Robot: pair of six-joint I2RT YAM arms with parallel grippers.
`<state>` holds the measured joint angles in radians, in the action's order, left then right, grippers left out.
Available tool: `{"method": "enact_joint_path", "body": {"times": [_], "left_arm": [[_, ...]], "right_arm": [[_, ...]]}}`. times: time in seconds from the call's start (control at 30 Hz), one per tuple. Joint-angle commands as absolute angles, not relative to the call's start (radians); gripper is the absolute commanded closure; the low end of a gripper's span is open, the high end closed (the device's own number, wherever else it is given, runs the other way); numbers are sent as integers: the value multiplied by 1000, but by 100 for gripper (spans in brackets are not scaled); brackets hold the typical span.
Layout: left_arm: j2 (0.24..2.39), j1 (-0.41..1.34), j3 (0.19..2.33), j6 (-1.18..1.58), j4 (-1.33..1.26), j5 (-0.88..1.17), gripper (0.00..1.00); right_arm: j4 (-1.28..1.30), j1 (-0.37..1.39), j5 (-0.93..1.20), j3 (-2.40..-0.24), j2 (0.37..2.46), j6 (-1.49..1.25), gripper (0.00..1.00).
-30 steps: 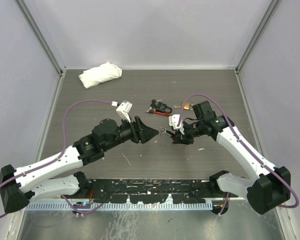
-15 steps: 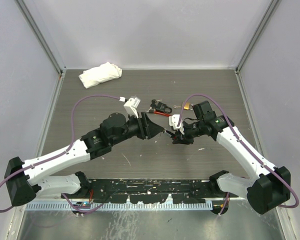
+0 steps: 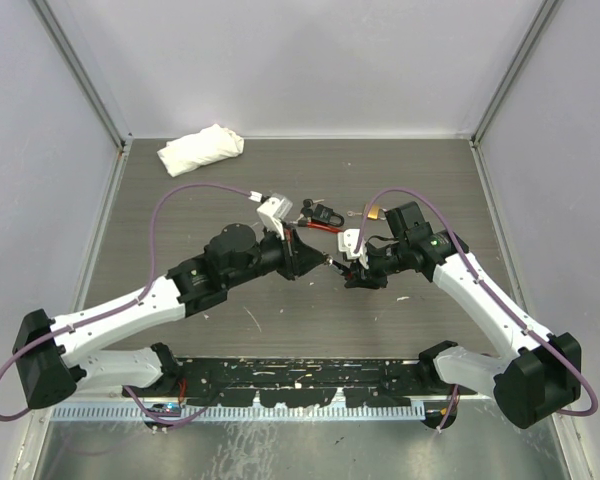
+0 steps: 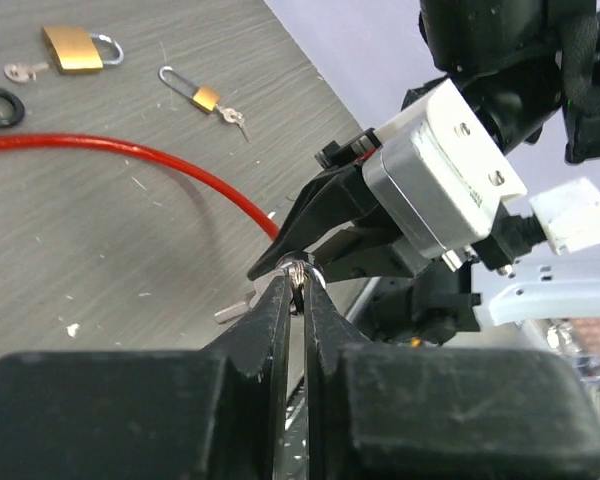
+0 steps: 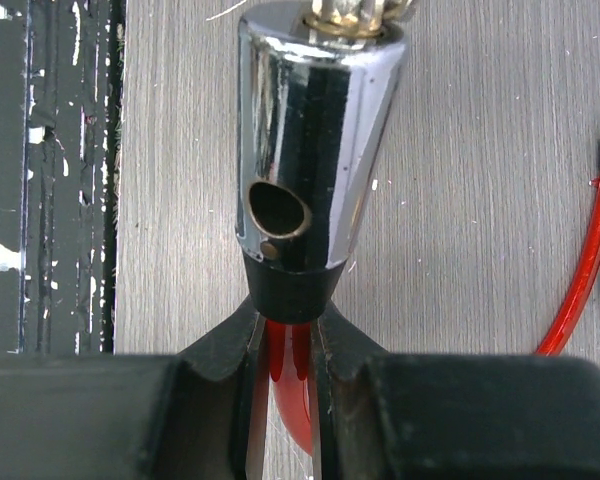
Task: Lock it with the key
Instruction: Adjust the key in the lock.
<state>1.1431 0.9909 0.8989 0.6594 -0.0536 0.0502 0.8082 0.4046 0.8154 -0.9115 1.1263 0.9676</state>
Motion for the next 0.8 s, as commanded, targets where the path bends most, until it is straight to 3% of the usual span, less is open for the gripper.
{"method": "enact_joint_path", "body": {"times": [0.0, 0.4, 0.77], "left_arm": [[1095, 986, 868, 410, -168, 102, 94], [1110, 986, 832, -117, -186, 326, 84], [1135, 976, 837, -337, -171, 309, 81]], "right_arm": [[765, 405, 841, -922, 1116, 983, 99], [767, 405, 848, -926, 1118, 981, 99], [767, 405, 845, -922, 1111, 982, 99]]}}
